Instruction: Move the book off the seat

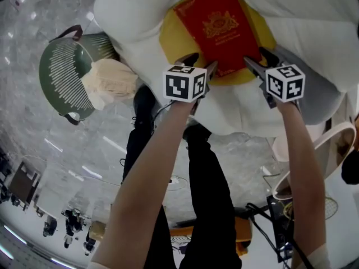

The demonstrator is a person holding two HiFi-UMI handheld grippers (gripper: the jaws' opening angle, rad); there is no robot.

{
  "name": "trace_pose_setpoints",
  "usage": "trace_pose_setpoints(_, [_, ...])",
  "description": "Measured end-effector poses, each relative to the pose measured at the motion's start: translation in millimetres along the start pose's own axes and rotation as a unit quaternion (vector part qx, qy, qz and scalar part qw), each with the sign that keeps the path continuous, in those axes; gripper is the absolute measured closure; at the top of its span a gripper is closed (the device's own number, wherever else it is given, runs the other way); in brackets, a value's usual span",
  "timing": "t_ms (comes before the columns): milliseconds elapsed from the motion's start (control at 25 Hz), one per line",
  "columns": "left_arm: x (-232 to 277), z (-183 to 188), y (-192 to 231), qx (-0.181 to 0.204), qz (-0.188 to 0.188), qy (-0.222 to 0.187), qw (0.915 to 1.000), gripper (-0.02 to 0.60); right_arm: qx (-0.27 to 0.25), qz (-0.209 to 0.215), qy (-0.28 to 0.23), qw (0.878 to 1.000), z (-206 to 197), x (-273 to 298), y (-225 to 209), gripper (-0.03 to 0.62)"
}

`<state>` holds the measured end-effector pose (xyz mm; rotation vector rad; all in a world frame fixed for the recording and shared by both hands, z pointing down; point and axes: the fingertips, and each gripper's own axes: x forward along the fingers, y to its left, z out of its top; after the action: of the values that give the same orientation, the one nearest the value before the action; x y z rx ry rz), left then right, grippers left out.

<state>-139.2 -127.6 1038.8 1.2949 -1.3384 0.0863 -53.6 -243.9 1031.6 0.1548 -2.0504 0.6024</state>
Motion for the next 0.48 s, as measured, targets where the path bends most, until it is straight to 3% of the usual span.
trace_pose_setpoints(200, [18, 5, 3, -0.002, -0.004, 0.001, 1.0, 0.302, 0.046, 0.031, 0.003, 0.998, -3, 19, 1, 0.276])
trace_pose_setpoints(320, [15, 3, 8, 0.019, 0.023, 0.001, 0.9996, 0.368, 0.046, 0.014, -0.009, 0.999, -4, 16, 0, 0.283])
trace_pose_setpoints(480, [1, 4, 11, 0.043, 0.034, 0.001, 0.9985, 0.38, 0.038, 0.01, -0.007, 0.999, -18, 12, 18, 0.315])
